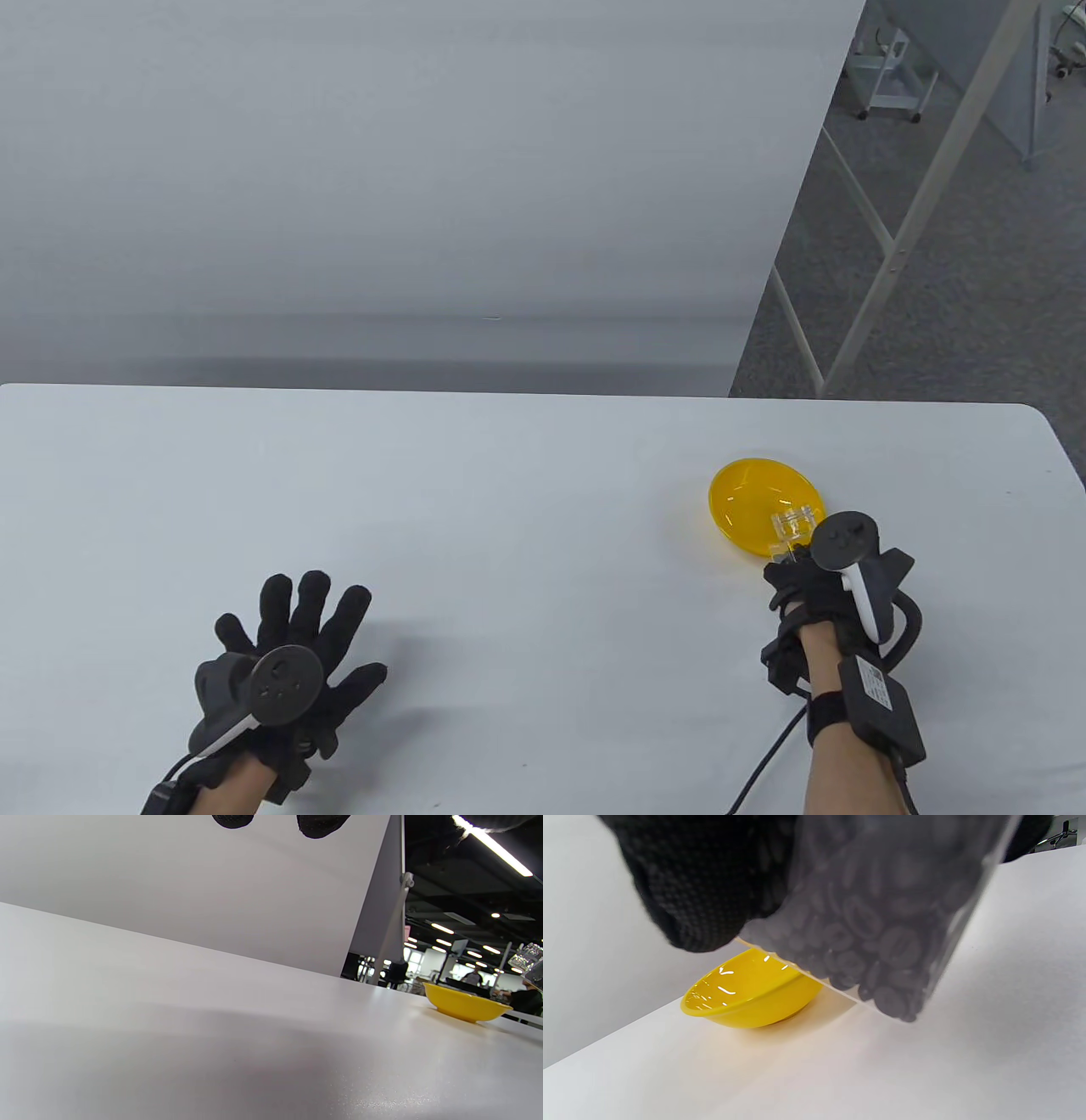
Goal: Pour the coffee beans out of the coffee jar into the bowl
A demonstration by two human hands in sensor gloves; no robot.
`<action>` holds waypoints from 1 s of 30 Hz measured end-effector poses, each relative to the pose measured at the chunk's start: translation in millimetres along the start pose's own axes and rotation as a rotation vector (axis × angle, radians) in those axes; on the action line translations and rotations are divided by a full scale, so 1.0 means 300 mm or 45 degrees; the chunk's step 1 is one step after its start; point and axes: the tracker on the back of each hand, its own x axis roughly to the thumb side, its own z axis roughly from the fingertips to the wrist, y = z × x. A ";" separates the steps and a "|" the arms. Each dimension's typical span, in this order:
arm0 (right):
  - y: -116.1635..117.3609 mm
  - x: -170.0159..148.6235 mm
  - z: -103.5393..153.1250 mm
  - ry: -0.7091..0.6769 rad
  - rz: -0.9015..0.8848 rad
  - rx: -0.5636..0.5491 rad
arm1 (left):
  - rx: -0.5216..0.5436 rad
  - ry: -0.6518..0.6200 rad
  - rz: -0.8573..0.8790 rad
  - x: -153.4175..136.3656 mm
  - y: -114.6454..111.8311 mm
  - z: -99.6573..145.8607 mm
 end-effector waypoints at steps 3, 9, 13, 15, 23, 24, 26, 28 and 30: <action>0.008 0.004 -0.002 0.004 0.025 0.004 | -0.001 0.001 -0.001 0.002 0.000 0.001; 0.020 0.015 -0.006 0.030 0.067 -0.008 | 0.004 -0.001 -0.005 0.005 0.000 0.004; 0.029 0.029 -0.006 0.042 0.122 -0.017 | 0.004 0.002 -0.002 0.005 0.000 0.005; 0.032 0.034 -0.006 0.046 0.137 -0.020 | 0.005 0.001 0.000 0.004 0.000 0.005; 0.039 0.043 0.000 0.080 0.217 -0.045 | 0.007 -0.001 0.003 0.004 0.002 0.004; 0.038 0.043 0.000 0.084 0.221 -0.046 | 0.009 -0.002 0.005 0.004 0.003 0.004; 0.036 0.043 0.004 0.093 0.229 -0.049 | 0.010 -0.002 0.008 0.003 0.002 0.005; 0.033 0.044 0.009 0.100 0.243 -0.053 | 0.009 -0.001 0.007 0.003 0.002 0.005; 0.031 0.045 0.010 0.110 0.262 -0.059 | 0.008 -0.001 0.006 0.003 0.002 0.005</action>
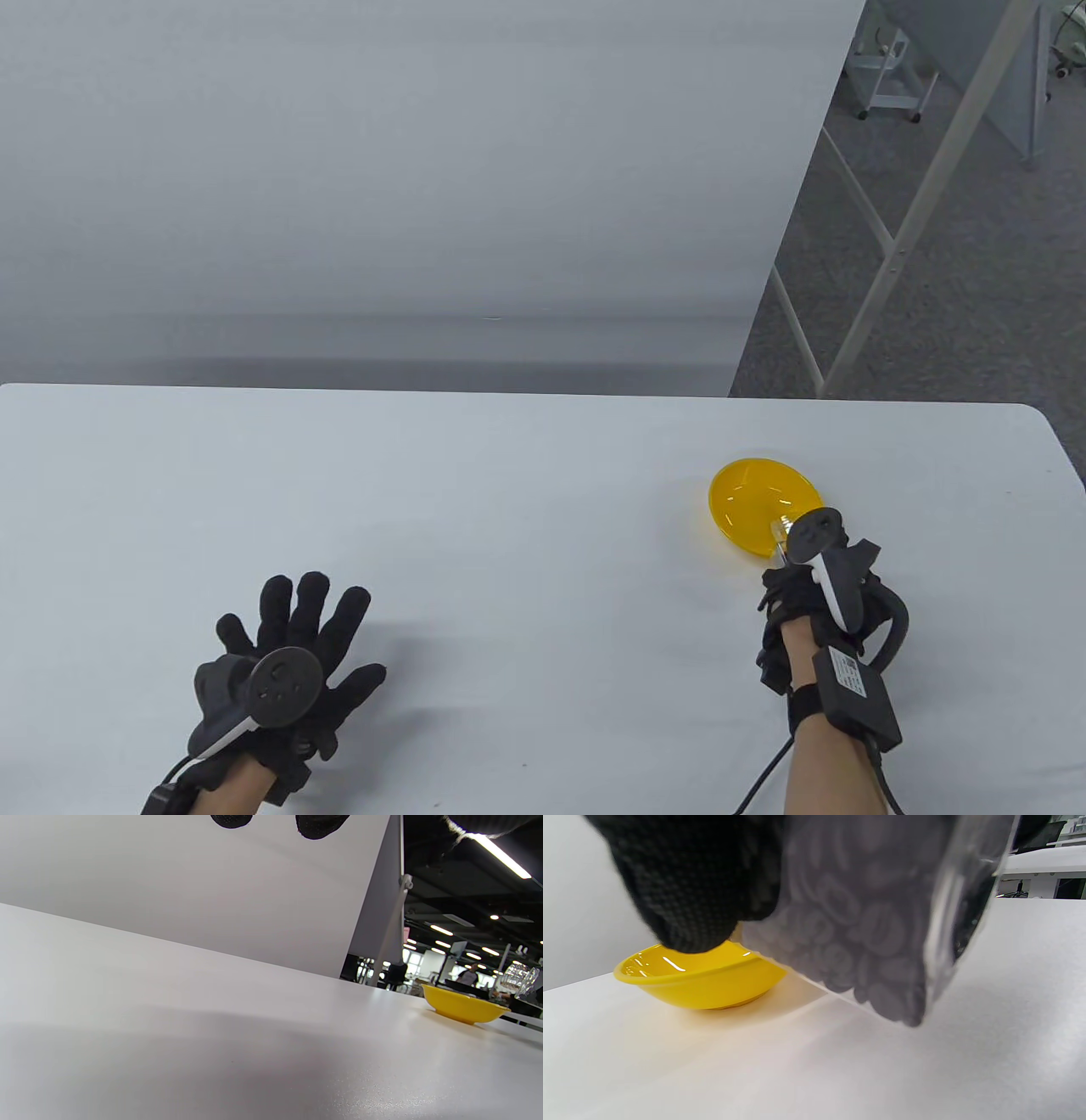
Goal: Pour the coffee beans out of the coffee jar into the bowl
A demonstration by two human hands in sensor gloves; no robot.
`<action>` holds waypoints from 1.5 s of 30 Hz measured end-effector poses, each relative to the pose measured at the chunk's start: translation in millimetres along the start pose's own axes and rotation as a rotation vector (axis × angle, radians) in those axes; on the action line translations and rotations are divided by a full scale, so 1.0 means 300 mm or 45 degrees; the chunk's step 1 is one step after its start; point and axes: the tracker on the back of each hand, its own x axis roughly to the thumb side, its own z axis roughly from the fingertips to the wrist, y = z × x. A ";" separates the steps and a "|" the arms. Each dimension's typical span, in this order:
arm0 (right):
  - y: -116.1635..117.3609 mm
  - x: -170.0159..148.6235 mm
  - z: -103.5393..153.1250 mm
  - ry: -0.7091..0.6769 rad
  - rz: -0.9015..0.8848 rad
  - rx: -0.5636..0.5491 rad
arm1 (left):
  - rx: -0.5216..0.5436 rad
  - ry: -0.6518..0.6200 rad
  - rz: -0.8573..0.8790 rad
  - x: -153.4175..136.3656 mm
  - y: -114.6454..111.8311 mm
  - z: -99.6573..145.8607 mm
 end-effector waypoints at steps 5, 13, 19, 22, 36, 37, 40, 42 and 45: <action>-0.008 0.006 0.003 0.001 0.056 -0.019 | 0.003 0.001 0.001 0.000 0.000 0.001; -0.008 0.020 0.003 -0.002 0.109 -0.043 | 0.006 -0.001 0.000 0.000 0.002 0.002; -0.010 0.024 0.004 0.002 0.136 -0.049 | 0.004 0.002 -0.001 -0.001 0.002 0.002; -0.011 0.027 0.005 0.003 0.148 -0.052 | 0.004 0.001 0.001 0.000 0.002 0.002; -0.022 0.051 0.009 0.005 0.240 -0.085 | 0.010 0.001 0.001 -0.001 0.004 0.002; -0.022 0.052 0.009 0.005 0.245 -0.085 | 0.011 0.000 0.001 -0.001 0.004 0.002; -0.023 0.055 0.010 0.005 0.257 -0.089 | 0.011 0.000 0.003 -0.001 0.004 0.002; -0.023 0.057 0.010 0.004 0.269 -0.094 | 0.011 0.000 0.003 -0.001 0.004 0.002; -0.023 0.058 0.011 0.005 0.279 -0.099 | 0.010 0.000 0.005 0.000 0.004 0.002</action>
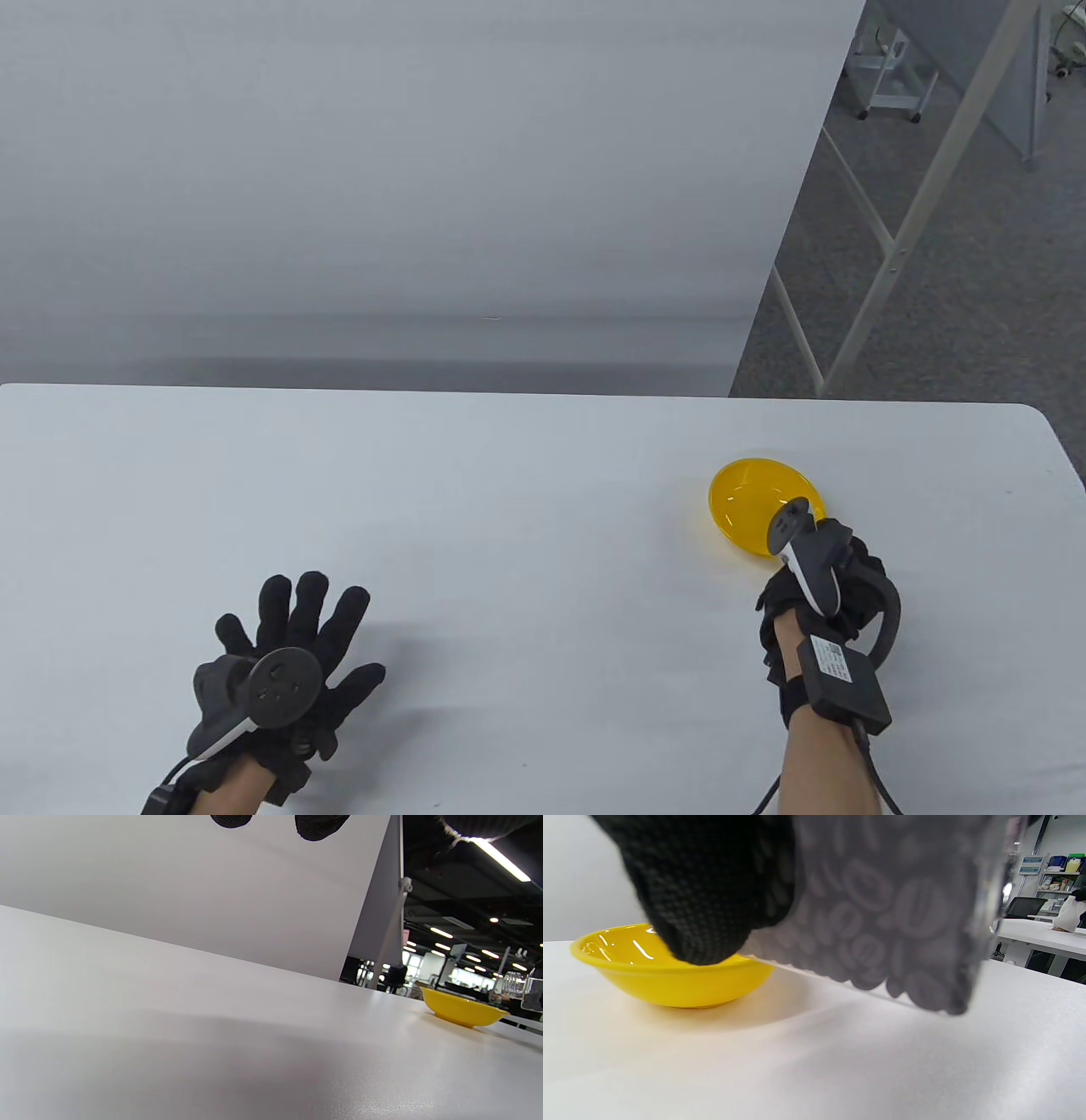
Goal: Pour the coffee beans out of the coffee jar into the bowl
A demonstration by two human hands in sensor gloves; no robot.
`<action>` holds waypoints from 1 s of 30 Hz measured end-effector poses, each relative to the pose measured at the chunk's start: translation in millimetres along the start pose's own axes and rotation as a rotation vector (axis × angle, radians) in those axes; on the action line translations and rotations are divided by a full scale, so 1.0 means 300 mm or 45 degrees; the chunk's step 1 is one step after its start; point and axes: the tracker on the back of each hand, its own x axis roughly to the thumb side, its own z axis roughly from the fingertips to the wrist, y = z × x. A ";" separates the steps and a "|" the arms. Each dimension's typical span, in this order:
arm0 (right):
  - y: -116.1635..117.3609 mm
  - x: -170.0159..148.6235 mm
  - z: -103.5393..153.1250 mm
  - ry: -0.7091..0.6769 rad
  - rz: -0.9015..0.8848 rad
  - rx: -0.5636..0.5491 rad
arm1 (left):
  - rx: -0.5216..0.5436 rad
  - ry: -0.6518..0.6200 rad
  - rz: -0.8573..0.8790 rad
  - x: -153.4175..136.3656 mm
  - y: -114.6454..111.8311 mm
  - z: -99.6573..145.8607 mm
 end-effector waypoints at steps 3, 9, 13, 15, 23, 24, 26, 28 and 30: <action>-0.001 0.002 0.000 0.004 0.013 -0.004 | 0.002 -0.002 -0.003 0.001 0.000 0.000; -0.006 0.004 0.002 0.006 0.052 -0.023 | 0.000 -0.001 -0.002 0.001 0.000 0.000; -0.003 0.010 0.003 0.002 0.067 -0.029 | 0.000 -0.004 -0.003 0.003 -0.001 0.000; -0.003 0.011 0.004 0.002 0.072 -0.029 | 0.000 -0.005 -0.003 0.003 -0.001 0.000; -0.003 0.013 0.004 0.004 0.096 -0.035 | 0.002 -0.005 -0.001 0.004 0.000 0.001; -0.002 0.012 0.004 0.004 0.092 -0.035 | 0.001 -0.005 0.000 0.004 -0.001 0.001; 0.003 0.012 0.002 0.007 0.081 -0.036 | 0.002 -0.005 -0.001 0.004 0.000 0.001; 0.006 0.008 -0.001 0.010 0.041 -0.035 | 0.003 -0.004 0.000 0.004 0.000 0.002; 0.008 0.001 -0.003 0.013 0.003 -0.032 | 0.003 -0.003 -0.002 0.004 0.000 0.002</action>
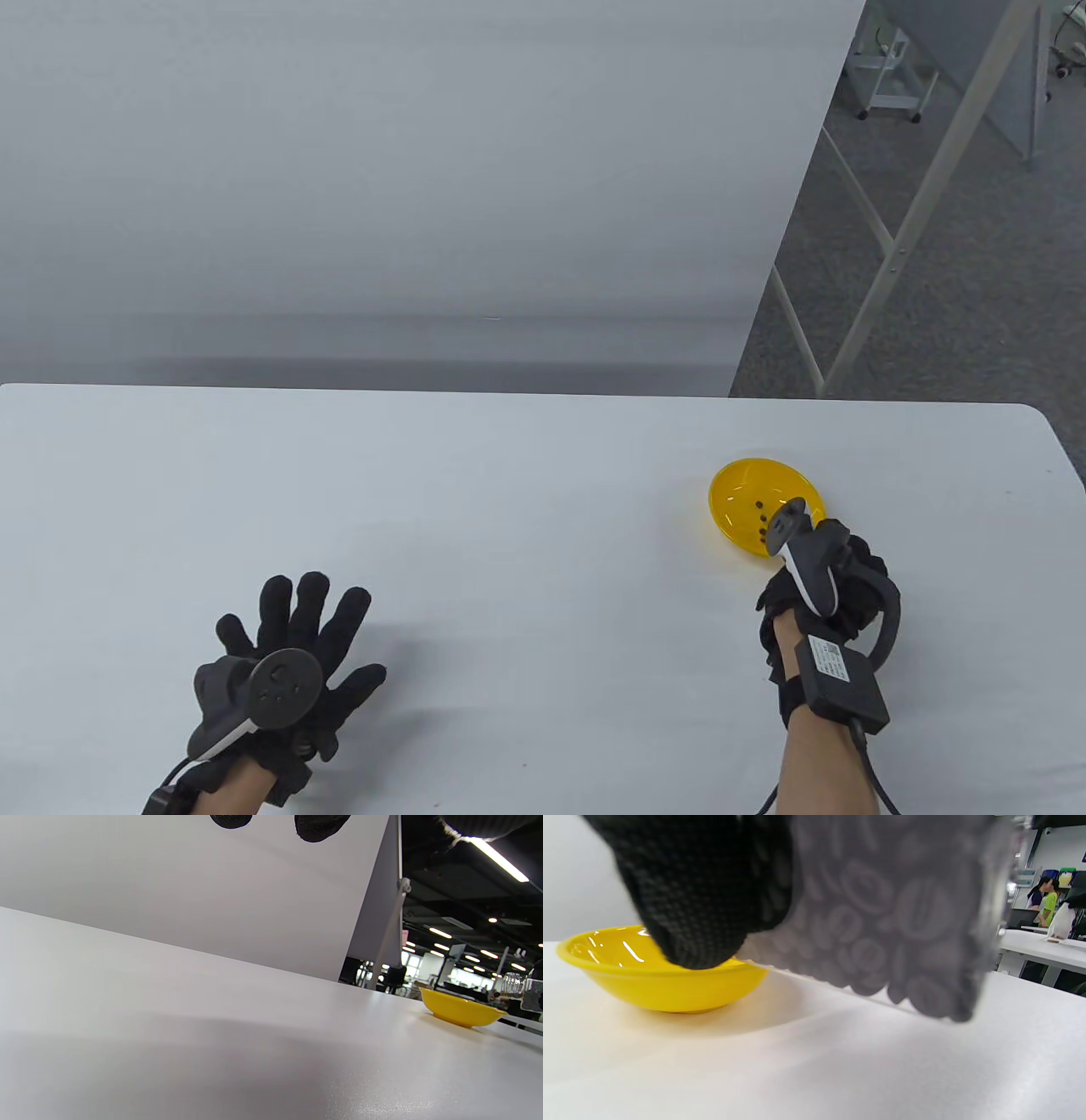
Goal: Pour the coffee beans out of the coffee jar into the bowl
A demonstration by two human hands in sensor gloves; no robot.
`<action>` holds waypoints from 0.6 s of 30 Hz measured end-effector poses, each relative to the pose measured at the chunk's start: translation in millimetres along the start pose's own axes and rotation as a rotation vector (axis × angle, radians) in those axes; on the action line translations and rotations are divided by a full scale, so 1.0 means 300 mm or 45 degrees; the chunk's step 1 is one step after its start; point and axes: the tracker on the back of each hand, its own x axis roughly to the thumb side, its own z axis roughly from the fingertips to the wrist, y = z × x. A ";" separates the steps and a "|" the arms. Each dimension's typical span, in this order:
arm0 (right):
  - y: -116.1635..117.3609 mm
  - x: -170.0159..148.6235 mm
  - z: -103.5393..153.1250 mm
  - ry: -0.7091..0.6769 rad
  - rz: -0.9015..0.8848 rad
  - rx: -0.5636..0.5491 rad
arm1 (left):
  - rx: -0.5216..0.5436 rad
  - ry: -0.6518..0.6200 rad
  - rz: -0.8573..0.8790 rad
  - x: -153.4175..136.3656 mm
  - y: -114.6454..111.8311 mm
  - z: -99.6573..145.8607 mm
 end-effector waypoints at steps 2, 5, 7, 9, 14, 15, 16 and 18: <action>0.001 -0.007 -0.001 0.000 -0.027 -0.003 | -0.002 0.000 0.001 0.000 0.000 0.000; -0.001 -0.018 0.000 0.001 -0.085 -0.009 | -0.003 0.000 0.000 0.001 0.000 0.000; -0.002 -0.030 -0.002 -0.001 -0.127 -0.019 | -0.003 0.000 0.000 0.001 0.000 -0.001; -0.003 -0.040 -0.003 -0.004 -0.159 -0.024 | -0.002 -0.001 0.001 0.001 0.000 0.000; 0.001 -0.066 -0.005 -0.010 -0.259 -0.045 | -0.003 -0.003 0.003 0.002 -0.001 0.002; 0.003 -0.069 -0.005 -0.010 -0.269 -0.046 | -0.003 -0.003 0.003 0.002 -0.001 0.003; 0.004 -0.076 -0.005 -0.009 -0.289 -0.051 | -0.001 -0.002 0.004 0.002 0.000 0.003; 0.006 -0.085 -0.004 -0.006 -0.314 -0.060 | 0.005 -0.001 0.007 0.002 0.002 0.005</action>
